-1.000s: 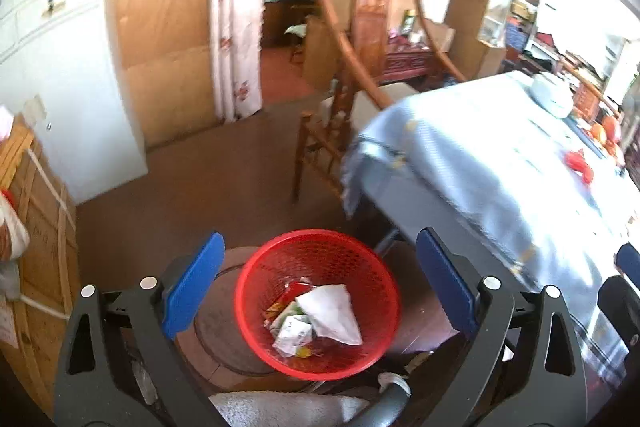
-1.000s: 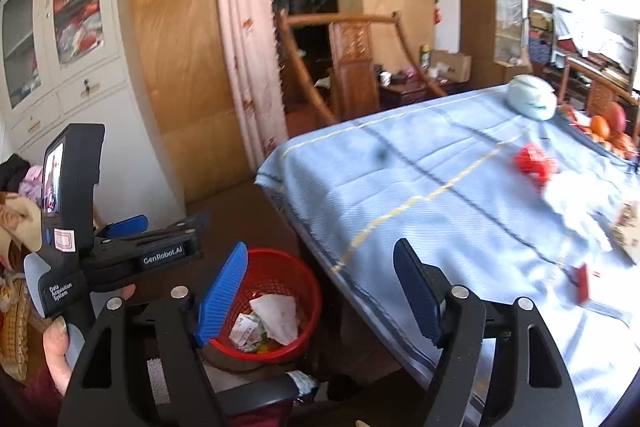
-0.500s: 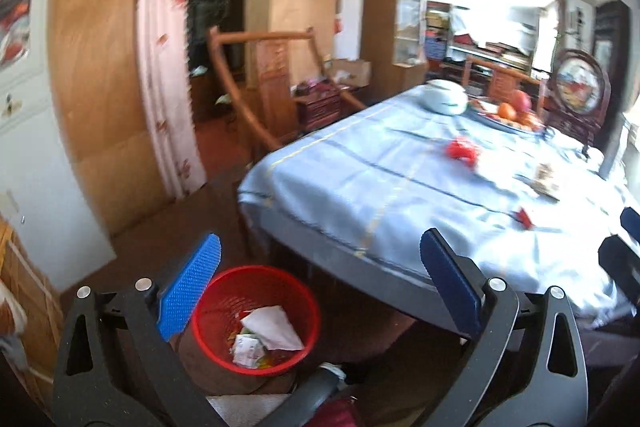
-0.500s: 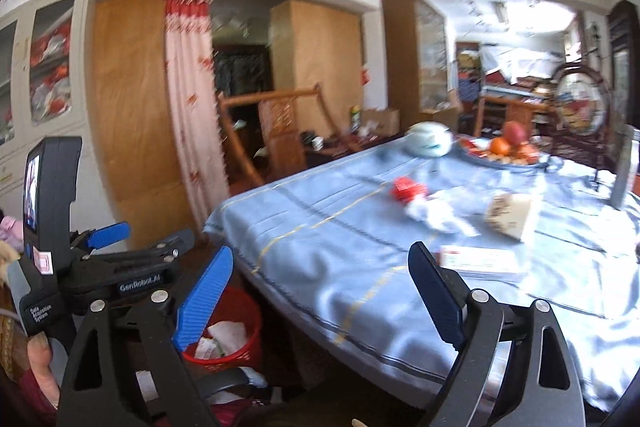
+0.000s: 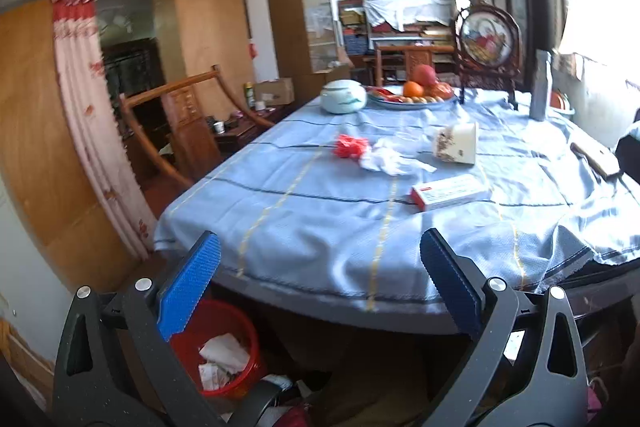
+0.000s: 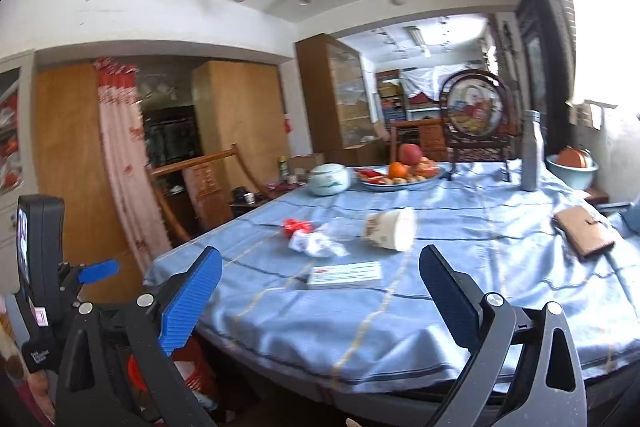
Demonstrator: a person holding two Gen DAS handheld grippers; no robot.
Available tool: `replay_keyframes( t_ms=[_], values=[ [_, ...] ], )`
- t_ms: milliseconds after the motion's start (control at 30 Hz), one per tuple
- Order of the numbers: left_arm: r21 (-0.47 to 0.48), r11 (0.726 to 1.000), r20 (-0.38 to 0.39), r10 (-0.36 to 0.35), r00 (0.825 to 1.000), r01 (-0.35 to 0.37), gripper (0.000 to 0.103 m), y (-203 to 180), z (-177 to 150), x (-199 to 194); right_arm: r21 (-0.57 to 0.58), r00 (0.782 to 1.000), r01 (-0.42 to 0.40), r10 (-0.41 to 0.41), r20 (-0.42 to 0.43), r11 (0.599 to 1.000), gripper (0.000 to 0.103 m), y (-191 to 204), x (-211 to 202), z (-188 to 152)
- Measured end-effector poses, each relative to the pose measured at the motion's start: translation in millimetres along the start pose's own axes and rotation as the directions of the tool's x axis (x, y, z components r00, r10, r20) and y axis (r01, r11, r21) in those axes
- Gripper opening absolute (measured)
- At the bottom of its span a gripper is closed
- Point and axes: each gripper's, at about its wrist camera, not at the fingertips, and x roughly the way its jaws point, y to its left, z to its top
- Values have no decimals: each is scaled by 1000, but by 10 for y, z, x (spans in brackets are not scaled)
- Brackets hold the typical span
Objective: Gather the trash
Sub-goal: 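Bring both tools back over the table, then grasp the white medicine box with the left tool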
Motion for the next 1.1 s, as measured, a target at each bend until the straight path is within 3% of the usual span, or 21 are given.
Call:
replay_keyframes(
  t_ms=[267, 533, 833, 967, 1100],
  values=[
    [53, 995, -70, -82, 994, 85, 96, -386, 237, 604, 69, 993, 96, -91, -72, 993, 97, -505, 479, 46],
    [97, 989, -109, -100, 989, 110, 96, -709, 567, 1201, 82, 981, 117, -102, -165, 990, 97, -748, 1160, 153],
    [91, 988, -190, -102, 976, 121, 96, -701, 741, 1835, 65, 963, 107, -87, -255, 992, 97, -882, 1955, 287],
    [52, 977, -251, -189, 949, 208, 96, -534, 648, 1988, 56, 949, 133, -110, -297, 990, 97, -953, 2215, 227],
    [67, 940, -306, -301, 903, 336, 96, -543, 528, 2038, 35, 917, 176, -151, -369, 984, 97, -1033, 2452, 141]
  ],
)
